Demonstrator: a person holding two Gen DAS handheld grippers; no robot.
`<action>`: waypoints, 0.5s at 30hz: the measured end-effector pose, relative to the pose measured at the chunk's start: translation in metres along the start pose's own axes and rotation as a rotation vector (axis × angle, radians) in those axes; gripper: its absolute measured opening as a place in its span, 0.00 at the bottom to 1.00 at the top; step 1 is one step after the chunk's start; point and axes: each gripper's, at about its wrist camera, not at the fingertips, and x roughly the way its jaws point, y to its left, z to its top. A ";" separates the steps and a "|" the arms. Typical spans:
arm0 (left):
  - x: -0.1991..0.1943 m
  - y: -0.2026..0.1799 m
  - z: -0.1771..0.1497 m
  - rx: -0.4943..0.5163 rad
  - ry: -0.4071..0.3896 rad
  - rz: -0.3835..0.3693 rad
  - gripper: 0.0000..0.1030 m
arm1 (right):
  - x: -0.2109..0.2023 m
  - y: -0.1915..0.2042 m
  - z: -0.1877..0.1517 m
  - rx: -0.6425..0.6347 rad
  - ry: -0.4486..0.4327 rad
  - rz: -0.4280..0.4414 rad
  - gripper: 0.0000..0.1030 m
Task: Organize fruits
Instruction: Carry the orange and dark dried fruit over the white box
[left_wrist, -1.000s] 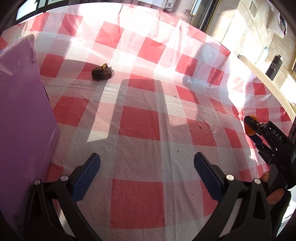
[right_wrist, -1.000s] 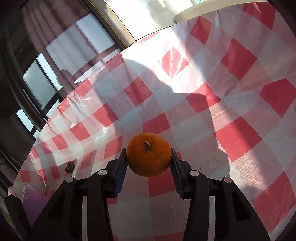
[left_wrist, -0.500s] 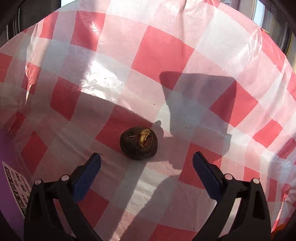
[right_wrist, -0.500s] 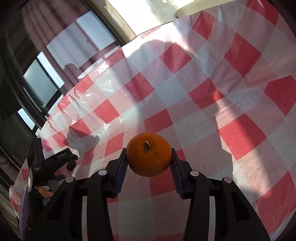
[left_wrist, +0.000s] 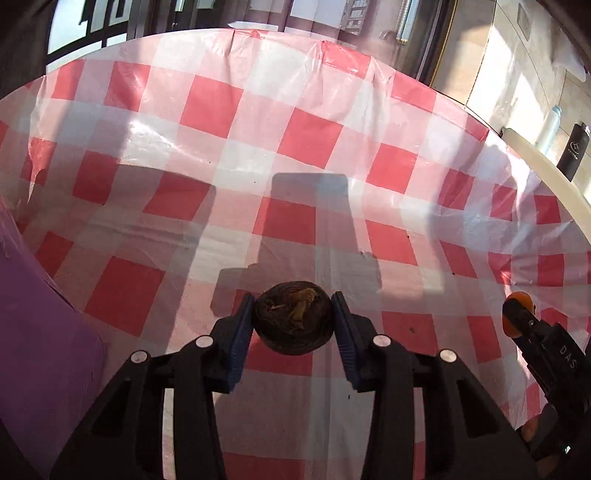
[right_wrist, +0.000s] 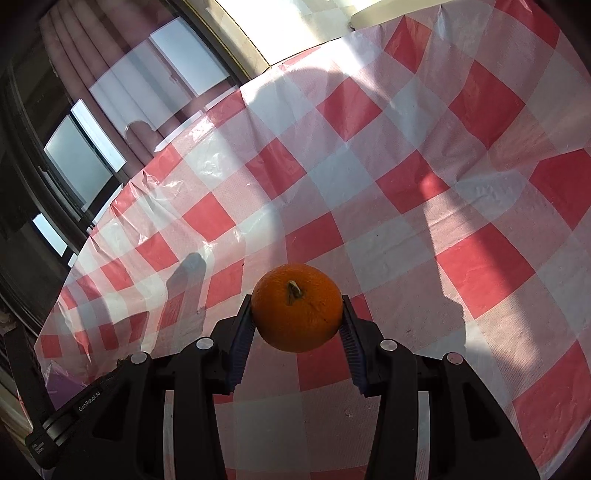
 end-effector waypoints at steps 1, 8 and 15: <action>-0.012 -0.003 -0.014 0.010 -0.002 -0.042 0.41 | 0.000 0.000 0.000 -0.001 0.001 0.000 0.43; -0.046 -0.011 -0.064 0.065 0.014 -0.108 0.41 | 0.000 0.001 -0.001 -0.001 0.002 -0.002 0.43; -0.029 -0.005 -0.061 0.030 0.061 -0.127 0.41 | -0.002 0.000 0.000 -0.002 0.001 -0.001 0.43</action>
